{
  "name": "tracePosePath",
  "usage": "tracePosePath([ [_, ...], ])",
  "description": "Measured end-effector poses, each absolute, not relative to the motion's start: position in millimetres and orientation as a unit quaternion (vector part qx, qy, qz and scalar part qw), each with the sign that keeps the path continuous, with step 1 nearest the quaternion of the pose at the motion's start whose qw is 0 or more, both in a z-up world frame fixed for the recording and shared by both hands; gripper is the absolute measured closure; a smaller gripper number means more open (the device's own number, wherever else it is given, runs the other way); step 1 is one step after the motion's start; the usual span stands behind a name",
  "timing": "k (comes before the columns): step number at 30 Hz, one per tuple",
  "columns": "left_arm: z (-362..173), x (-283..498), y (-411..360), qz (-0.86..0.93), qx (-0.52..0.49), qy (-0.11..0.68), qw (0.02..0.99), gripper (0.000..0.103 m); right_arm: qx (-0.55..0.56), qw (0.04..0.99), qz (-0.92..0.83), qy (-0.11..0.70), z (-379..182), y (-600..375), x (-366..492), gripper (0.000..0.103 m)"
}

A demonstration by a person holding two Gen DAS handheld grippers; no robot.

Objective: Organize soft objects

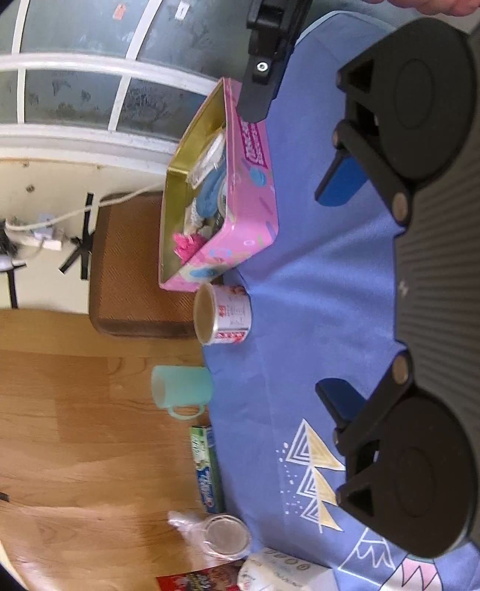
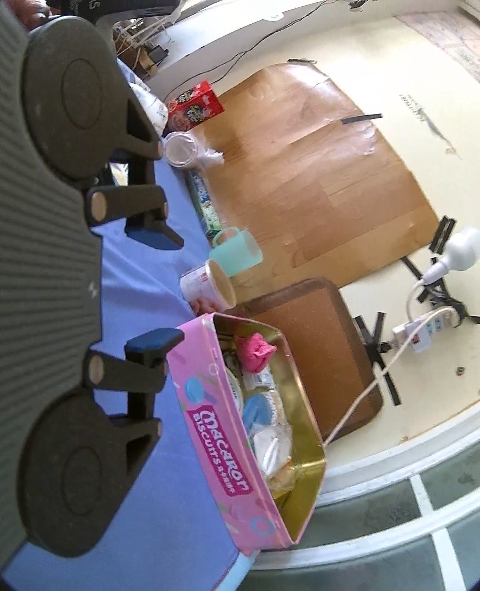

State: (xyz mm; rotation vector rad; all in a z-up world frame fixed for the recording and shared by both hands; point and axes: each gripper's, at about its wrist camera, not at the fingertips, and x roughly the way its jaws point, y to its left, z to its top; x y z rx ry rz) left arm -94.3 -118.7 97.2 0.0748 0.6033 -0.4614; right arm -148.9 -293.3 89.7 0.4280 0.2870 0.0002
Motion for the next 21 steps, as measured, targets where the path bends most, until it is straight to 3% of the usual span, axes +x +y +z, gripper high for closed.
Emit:
tracePosePath([
  [3, 103, -105, -123, -0.22, 0.045, 0.283, 0.932, 0.0, 0.224, 0.967, -0.012, 0.125, 92, -292, -161, 0.031],
  [6, 107, -114, -127, -0.211, 0.053, 0.277, 0.936, 0.0, 0.238, 0.964, -0.013, 0.119, 92, -293, -171, 0.023],
  [21, 120, -146, -128, -0.182, 0.05, 0.272, 0.944, 0.0, 0.236, 0.969, -0.031, 0.072, 98, -291, -208, 0.019],
])
